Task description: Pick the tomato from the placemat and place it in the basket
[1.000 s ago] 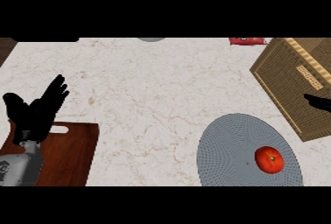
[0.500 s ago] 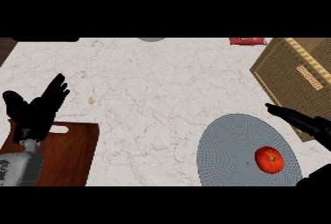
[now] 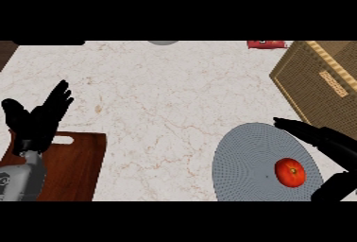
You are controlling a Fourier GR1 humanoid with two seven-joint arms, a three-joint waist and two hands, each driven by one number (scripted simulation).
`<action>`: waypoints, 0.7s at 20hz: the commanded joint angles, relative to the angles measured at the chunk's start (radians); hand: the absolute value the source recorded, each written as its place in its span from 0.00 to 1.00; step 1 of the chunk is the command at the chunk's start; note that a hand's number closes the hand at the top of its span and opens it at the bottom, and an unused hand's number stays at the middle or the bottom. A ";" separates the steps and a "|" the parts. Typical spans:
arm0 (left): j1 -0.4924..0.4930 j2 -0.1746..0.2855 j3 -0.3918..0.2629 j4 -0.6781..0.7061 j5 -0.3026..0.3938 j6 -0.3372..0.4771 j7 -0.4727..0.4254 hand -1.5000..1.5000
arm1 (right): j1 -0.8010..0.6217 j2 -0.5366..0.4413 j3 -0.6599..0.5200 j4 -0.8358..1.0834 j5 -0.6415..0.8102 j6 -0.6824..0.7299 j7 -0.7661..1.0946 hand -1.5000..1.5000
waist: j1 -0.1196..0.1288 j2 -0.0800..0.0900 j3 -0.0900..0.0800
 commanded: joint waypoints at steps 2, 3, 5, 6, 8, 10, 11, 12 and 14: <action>0.021 -0.046 -0.012 -0.065 -0.022 0.020 0.030 0.50 | 0.017 -0.029 -0.021 0.016 0.045 0.004 -0.085 0.00 | -0.001 -0.001 0.000; 0.043 -0.007 0.009 -0.097 -0.017 -0.009 0.066 0.50 | -0.006 -0.031 -0.038 0.060 0.037 0.005 -0.105 0.00 | 0.000 -0.001 0.000; -0.042 0.009 0.042 -0.006 -0.004 -0.023 0.060 0.50 | 0.008 0.020 0.005 0.016 0.044 0.011 -0.051 0.00 | -0.003 -0.001 0.000; 0.017 -0.001 0.040 0.021 -0.009 -0.045 -0.022 0.50 | -0.045 0.019 -0.012 0.084 0.023 0.008 -0.073 0.00 | 0.000 0.000 0.000; 0.003 -0.071 -0.011 -0.021 -0.054 0.032 -0.004 0.50 | -0.043 -0.020 -0.030 0.104 -0.005 0.031 -0.132 0.00 | 0.000 0.000 0.000; -0.013 -0.012 0.042 0.047 -0.021 -0.031 -0.018 0.50 | 0.000 -0.052 -0.023 0.131 0.011 0.012 -0.195 0.00 | -0.001 0.000 0.000; 0.014 0.008 0.046 -0.013 -0.003 -0.058 0.007 0.50 | 0.003 -0.022 -0.002 0.052 -0.012 0.046 -0.127 0.00 | 0.000 -0.001 0.000; 0.102 -0.033 0.013 -0.076 -0.037 -0.022 -0.027 0.50 | 0.097 -0.015 0.038 0.075 0.042 -0.060 -0.209 0.00 | 0.002 -0.002 0.000; -0.020 -0.035 0.014 0.034 -0.059 -0.013 -0.026 0.50 | 0.057 -0.009 0.034 0.043 0.017 -0.012 -0.154 0.00 | -0.005 0.000 0.000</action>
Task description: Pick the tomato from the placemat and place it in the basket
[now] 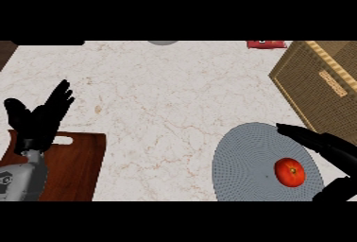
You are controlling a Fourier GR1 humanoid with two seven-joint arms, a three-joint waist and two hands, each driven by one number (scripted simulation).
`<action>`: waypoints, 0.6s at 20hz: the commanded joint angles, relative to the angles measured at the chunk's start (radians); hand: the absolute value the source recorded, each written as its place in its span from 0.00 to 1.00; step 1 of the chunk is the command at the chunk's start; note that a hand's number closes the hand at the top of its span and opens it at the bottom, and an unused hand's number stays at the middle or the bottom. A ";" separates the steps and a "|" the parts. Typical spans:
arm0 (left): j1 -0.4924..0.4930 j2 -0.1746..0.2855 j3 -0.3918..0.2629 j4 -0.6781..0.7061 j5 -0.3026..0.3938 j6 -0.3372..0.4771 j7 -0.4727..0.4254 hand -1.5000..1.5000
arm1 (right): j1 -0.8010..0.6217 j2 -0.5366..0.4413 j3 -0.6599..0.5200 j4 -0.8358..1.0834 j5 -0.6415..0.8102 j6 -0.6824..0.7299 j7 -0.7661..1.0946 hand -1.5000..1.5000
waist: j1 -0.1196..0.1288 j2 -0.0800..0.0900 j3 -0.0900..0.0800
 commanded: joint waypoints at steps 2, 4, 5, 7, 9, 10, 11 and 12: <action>0.036 -0.029 -0.011 -0.016 -0.021 0.004 -0.026 0.50 | 0.029 -0.002 0.030 0.036 0.036 -0.008 -0.111 0.00 | 0.001 0.000 0.000; 0.041 -0.004 0.012 -0.073 -0.008 -0.010 0.035 0.50 | 0.027 0.011 0.028 -0.024 0.042 0.014 -0.047 0.00 | 0.001 -0.001 0.000; -0.003 0.013 0.043 0.018 0.008 -0.043 -0.017 0.50 | -0.006 0.019 0.027 0.018 0.072 -0.024 -0.055 0.00 | 0.001 0.000 0.000; -0.025 0.022 0.045 0.023 0.003 -0.050 0.004 0.50 | 0.003 -0.008 -0.002 -0.001 0.059 0.013 -0.045 0.00 | -0.001 0.000 0.000; 0.011 0.018 0.043 -0.002 0.003 -0.059 0.007 0.50 | 0.026 0.035 0.053 0.045 0.125 -0.074 -0.065 0.00 | 0.001 0.000 0.000; 0.050 0.043 0.073 -0.053 0.038 -0.085 0.009 0.50 | 0.078 0.034 0.070 -0.011 0.139 -0.096 -0.055 0.00 | 0.002 -0.001 0.000; 0.028 -0.013 0.030 -0.093 -0.001 -0.017 0.067 0.50 | 0.074 0.023 0.045 -0.061 0.124 -0.038 -0.015 0.00 | 0.000 -0.001 0.000; 0.027 -0.060 -0.006 -0.009 -0.056 0.013 -0.024 0.50 | 0.029 0.042 0.058 0.042 0.151 -0.090 -0.056 0.00 | 0.000 0.000 0.000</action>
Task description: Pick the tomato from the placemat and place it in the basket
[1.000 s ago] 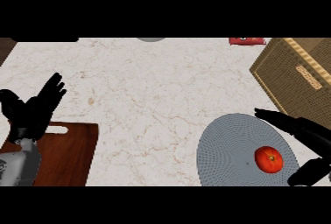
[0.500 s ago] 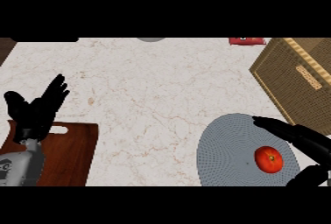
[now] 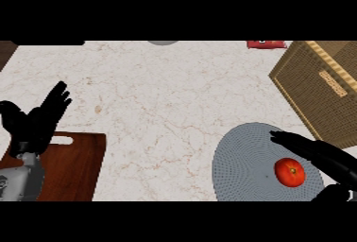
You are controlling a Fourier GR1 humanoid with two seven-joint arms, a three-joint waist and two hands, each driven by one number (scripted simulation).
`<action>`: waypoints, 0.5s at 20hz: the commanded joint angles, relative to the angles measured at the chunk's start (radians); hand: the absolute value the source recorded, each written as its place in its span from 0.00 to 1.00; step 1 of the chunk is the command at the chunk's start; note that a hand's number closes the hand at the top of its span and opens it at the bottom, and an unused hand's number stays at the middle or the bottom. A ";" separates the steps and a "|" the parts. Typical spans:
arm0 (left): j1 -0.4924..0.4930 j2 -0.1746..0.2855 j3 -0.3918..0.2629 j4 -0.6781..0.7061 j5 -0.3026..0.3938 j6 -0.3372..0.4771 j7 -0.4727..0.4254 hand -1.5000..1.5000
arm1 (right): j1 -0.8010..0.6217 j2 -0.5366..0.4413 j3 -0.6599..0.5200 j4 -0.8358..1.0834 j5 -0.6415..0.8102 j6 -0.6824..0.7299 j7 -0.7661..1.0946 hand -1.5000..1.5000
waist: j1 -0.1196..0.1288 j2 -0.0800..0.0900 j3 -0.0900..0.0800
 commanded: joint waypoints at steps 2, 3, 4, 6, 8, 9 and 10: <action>-0.027 -0.013 -0.001 0.018 -0.017 -0.003 0.010 0.50 | -0.011 0.028 0.006 0.042 0.066 -0.019 -0.045 0.00 | 0.000 0.000 0.000; -0.004 0.007 0.015 -0.003 -0.011 -0.021 0.001 0.50 | -0.017 0.040 0.018 0.022 0.078 -0.022 -0.028 0.00 | 0.000 0.000 0.000; -0.019 -0.023 -0.008 0.009 -0.014 -0.004 0.009 0.50 | -0.025 -0.013 0.019 0.065 0.098 -0.043 -0.102 1.00 | 0.001 0.001 0.000; -0.059 -0.033 -0.016 0.011 -0.025 0.019 0.024 0.50 | 0.001 -0.024 0.082 0.019 0.160 -0.067 -0.095 1.00 | -0.002 0.000 0.000; -0.008 -0.032 -0.005 0.001 -0.024 0.004 0.008 0.50 | -0.005 0.025 0.078 0.058 0.194 -0.118 -0.096 1.00 | 0.000 0.000 0.000; -0.025 0.015 0.022 -0.012 -0.017 -0.017 0.022 0.50 | -0.005 0.038 0.093 0.015 0.188 -0.077 -0.059 1.00 | 0.000 0.000 0.000; -0.021 -0.024 0.013 0.028 -0.022 -0.004 -0.011 0.50 | 0.022 0.042 0.075 0.030 0.196 -0.114 -0.105 1.00 | -0.001 0.000 0.000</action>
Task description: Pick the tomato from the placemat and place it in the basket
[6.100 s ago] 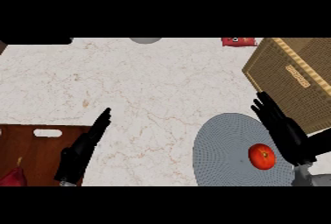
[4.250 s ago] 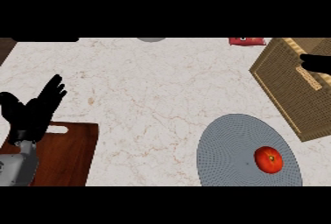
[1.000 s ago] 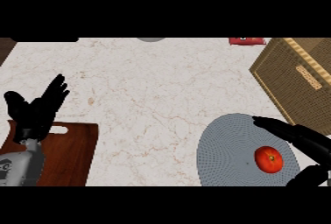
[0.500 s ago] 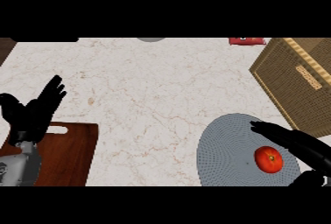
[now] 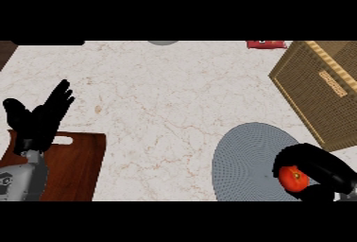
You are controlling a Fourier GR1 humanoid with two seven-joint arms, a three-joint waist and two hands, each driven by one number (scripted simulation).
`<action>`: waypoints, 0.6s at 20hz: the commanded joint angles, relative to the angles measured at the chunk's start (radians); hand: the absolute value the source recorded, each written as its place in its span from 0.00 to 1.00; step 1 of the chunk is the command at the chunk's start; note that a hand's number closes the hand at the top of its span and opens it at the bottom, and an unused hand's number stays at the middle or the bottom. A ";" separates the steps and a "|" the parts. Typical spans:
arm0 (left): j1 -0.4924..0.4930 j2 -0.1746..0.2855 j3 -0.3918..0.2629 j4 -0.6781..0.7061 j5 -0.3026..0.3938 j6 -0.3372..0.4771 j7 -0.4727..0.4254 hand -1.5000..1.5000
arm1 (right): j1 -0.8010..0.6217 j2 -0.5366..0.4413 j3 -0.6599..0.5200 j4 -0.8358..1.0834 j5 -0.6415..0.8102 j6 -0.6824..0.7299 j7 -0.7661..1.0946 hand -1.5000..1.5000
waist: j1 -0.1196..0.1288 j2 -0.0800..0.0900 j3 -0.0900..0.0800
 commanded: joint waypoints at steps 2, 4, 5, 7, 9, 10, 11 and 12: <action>0.032 -0.016 -0.005 -0.008 -0.020 0.001 -0.017 0.50 | 0.045 0.032 0.011 0.012 0.052 -0.062 -0.052 1.00 | -0.001 0.000 0.001; 0.000 -0.050 -0.037 -0.055 -0.042 0.050 0.042 0.50 | 0.046 0.049 0.045 -0.042 0.083 -0.042 -0.007 1.00 | -0.001 0.000 0.001; 0.003 0.004 0.016 -0.036 0.008 -0.017 0.042 0.50 | 0.009 0.034 0.016 0.049 0.086 -0.060 -0.071 1.00 | 0.001 0.000 0.001; -0.044 -0.005 -0.004 0.012 -0.013 0.002 0.017 0.50 | -0.115 0.257 -0.059 0.074 0.075 -0.023 0.372 1.00 | 0.016 0.010 0.000; -0.005 -0.025 -0.013 -0.003 -0.014 0.005 -0.002 0.50 | -0.125 0.307 -0.171 0.084 0.066 -0.073 0.518 1.00 | 0.020 0.013 -0.003; -0.013 -0.012 -0.003 0.000 -0.012 0.003 0.002 0.50 | -0.130 0.334 -0.198 0.083 0.065 -0.099 0.562 1.00 | 0.017 0.018 -0.003; -0.012 -0.011 -0.001 -0.003 -0.012 0.004 -0.001 0.50 | -0.128 0.340 -0.237 0.083 0.068 -0.114 0.615 1.00 | 0.007 0.017 -0.004; -0.012 -0.011 -0.005 -0.005 -0.013 0.001 0.001 0.50 | -0.149 0.373 -0.253 0.077 0.077 -0.127 0.684 1.00 | 0.017 0.015 -0.005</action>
